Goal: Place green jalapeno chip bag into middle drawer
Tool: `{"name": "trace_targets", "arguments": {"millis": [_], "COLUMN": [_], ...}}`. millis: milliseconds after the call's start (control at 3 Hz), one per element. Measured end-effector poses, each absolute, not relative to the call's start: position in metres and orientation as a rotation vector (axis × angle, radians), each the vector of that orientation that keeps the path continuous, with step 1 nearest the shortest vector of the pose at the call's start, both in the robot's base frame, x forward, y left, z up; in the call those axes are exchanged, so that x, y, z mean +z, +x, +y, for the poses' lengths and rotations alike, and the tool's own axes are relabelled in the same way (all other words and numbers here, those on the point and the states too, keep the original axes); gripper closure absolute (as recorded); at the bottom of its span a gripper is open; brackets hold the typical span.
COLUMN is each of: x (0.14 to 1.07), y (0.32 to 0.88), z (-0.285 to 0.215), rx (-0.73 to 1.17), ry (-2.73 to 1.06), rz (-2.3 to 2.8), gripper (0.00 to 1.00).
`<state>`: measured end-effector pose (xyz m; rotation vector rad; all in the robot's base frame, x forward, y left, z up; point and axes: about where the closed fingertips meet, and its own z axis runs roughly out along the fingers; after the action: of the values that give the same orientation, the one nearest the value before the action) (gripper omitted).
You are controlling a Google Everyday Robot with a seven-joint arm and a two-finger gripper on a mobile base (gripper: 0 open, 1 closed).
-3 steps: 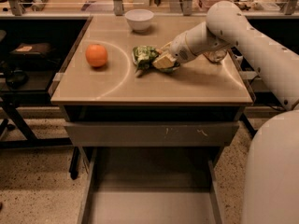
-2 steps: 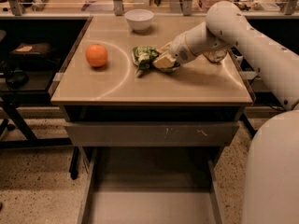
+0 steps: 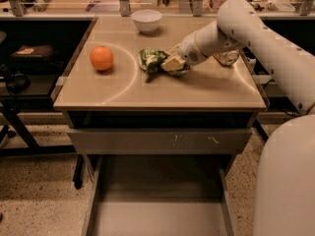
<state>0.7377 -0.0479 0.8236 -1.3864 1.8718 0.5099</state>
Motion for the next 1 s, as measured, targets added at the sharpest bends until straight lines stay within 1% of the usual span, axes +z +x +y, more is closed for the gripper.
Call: {"name": "trace_targets", "arguments": {"millis": [333,667,1000], "x": [0.832,0.867,0.874], "y": [0.713,0.649,0.577], "z": [-0.058,-0.065,-0.062], "rx": [0.493,0.453,0.456], "ry": [-1.403,-1.427,-1.46], "rz": [1.818,1.651,1.53], "gripper": [1.0,1.0,1.0]}}
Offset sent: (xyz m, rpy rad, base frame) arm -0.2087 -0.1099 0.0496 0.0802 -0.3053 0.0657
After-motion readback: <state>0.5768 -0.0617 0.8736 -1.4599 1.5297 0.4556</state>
